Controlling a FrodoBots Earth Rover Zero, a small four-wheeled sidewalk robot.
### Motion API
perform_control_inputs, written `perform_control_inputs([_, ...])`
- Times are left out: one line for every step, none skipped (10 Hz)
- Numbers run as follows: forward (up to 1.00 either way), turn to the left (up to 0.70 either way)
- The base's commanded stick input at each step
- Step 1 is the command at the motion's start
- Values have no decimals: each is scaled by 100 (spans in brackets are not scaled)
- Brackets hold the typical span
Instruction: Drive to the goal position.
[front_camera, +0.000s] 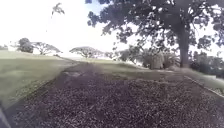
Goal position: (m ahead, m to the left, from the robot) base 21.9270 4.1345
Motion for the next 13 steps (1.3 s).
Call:
perform_control_inputs([50,0])
perform_control_inputs([50,0])
perform_control_inputs([50,0])
perform_control_inputs([50,0])
perform_control_inputs([50,0])
perform_control_inputs([50,0])
perform_control_inputs([50,0])
perform_control_inputs([50,0])
perform_control_inputs([50,0])
perform_control_inputs([50,0])
perform_control_inputs([50,0])
perform_control_inputs([50,0])
perform_control_inputs([50,0])
